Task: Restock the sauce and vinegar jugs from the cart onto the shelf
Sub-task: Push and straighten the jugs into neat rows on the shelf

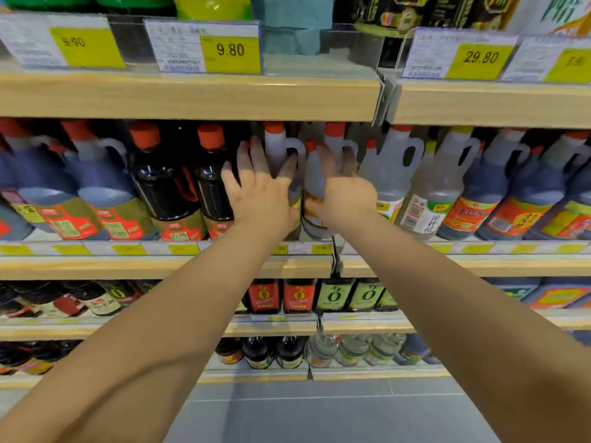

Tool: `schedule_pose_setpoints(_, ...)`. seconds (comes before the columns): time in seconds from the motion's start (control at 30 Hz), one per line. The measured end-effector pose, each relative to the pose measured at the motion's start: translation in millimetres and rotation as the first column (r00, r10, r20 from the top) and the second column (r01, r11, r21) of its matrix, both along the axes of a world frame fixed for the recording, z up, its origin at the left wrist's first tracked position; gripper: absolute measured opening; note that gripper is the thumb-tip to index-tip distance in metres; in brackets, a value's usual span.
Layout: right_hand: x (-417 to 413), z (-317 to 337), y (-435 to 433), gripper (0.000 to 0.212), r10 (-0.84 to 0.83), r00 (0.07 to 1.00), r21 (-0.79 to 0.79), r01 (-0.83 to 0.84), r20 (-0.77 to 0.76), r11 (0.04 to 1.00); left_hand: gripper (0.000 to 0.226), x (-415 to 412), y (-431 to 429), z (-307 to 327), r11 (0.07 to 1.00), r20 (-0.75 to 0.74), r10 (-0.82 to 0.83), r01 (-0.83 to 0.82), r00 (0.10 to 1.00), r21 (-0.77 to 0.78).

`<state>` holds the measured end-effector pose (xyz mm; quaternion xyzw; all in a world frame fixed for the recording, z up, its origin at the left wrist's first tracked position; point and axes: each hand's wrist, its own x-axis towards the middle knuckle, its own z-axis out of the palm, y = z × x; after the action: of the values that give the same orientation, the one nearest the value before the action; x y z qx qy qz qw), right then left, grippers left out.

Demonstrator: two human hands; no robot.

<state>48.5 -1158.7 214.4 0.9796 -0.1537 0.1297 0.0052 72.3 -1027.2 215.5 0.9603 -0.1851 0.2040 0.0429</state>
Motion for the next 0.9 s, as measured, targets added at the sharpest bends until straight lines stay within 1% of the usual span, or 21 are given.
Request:
schedule_pose_setpoints(0.07, 7, 2, 0, 0.044, -0.036, 0.994, -0.054, 0.030, -0.100, 0.998, 0.063, 6, -6, 3, 0.999, -0.016, 0.016, -0.015, 1.000, 0.036)
schedule_pose_setpoints(0.1, 9, 2, 1, 0.043, -0.053, 0.992, -0.067, 0.045, -0.118, 0.997, 0.060, 7, -9, 4, 0.998, -0.035, 0.024, -0.022, 0.999, 0.063)
schedule_pose_setpoints(0.17, 11, 2, 1, 0.043, -0.071, 0.993, -0.068, 0.065, -0.094, 0.996, 0.060, 8, -13, 4, 0.996, -0.057, 0.034, -0.028, 0.998, 0.090)
schedule_pose_setpoints(0.23, 12, 3, 0, 0.053, -0.067, 0.996, -0.051, 0.063, -0.064, 0.997, 0.061, 7, -12, 3, 0.996, -0.055, 0.024, -0.019, 0.998, 0.089)
schedule_pose_setpoints(0.27, 13, 4, 0, 0.053, -0.061, 0.996, -0.047, 0.058, -0.057, 0.997, 0.061, 7, -12, 3, 0.996, -0.050, 0.018, -0.014, 0.999, 0.087)
schedule_pose_setpoints(0.37, 13, 6, 2, 0.039, -0.055, 0.998, -0.028, 0.054, -0.030, 0.998, 0.061, 9, -13, 3, 0.995, -0.056, 0.025, -0.019, 0.998, 0.099)
schedule_pose_setpoints(0.47, 8, 8, 5, 0.030, -0.044, 0.999, -0.053, 0.043, -0.010, 0.998, 0.063, 12, -15, 3, 0.990, -0.063, 0.050, -0.041, 0.997, 0.132)
schedule_pose_setpoints(0.6, 3, 9, 7, 0.031, -0.065, 0.997, -0.063, 0.063, -0.030, 0.996, 0.062, 15, -14, 1, 0.990, -0.056, 0.041, -0.033, 0.998, 0.139)
schedule_pose_setpoints(0.73, -3, 8, 10, 0.043, -0.059, 0.998, 0.000, 0.059, -0.026, 0.998, 0.065, 13, -13, -1, 0.991, -0.058, 0.022, -0.014, 0.998, 0.136)
schedule_pose_setpoints(0.8, -8, 10, 11, 0.048, -0.028, 1.000, 0.087, 0.028, 0.003, 0.996, 0.069, 12, -10, 1, 0.992, -0.076, -0.005, 0.014, 0.997, 0.125)
schedule_pose_setpoints(0.9, -21, 12, 10, 0.068, 0.037, 0.996, 0.245, -0.054, 0.076, 0.968, 0.072, 7, 0, 7, 0.990, -0.107, -0.076, 0.088, 0.991, 0.114)
